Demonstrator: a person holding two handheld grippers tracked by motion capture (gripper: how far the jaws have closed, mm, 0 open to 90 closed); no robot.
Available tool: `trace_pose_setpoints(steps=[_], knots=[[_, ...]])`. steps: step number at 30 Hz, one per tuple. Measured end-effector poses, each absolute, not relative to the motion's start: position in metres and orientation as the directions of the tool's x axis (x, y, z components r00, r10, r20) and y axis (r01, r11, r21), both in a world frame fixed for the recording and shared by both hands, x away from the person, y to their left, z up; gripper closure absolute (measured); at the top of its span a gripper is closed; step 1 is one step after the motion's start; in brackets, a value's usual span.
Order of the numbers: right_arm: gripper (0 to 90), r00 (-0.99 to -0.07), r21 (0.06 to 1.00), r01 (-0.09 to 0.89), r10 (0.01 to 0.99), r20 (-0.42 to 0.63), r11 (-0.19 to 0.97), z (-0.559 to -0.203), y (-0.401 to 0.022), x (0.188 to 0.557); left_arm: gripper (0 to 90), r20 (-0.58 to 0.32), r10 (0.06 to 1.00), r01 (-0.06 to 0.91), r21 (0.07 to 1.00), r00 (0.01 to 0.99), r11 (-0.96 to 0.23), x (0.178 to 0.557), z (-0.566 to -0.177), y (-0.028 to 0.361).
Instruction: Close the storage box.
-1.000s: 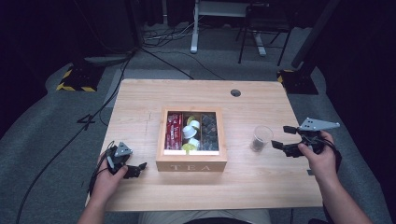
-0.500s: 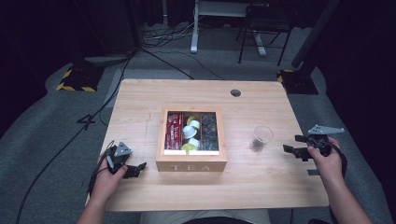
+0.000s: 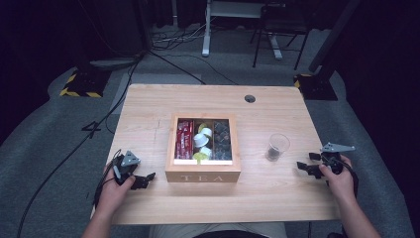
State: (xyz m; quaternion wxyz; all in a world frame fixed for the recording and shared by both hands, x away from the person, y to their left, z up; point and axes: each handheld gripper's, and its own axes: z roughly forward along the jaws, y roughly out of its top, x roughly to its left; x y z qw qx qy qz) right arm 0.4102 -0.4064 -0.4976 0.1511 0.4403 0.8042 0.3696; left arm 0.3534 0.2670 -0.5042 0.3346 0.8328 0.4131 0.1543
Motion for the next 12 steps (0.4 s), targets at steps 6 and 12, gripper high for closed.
trace_pose_setpoints(steps=[6, 12], knots=[[14.6, -0.580, 0.736, 0.547, 0.814, -0.011, 0.400, -0.5033, -0.3996, 0.4059, 12.5, -0.019, 0.791, 0.585, 0.685, 0.611, -0.435, 0.3534, -0.5042, 0.2670], [13.5, -0.538, 0.733, 0.570, 0.843, -0.007, 0.370, -0.5035, -0.3965, 0.4030, 10.0, -0.022, 0.807, 0.600, 0.681, 0.590, -0.419, 0.3533, -0.5047, 0.2659]])
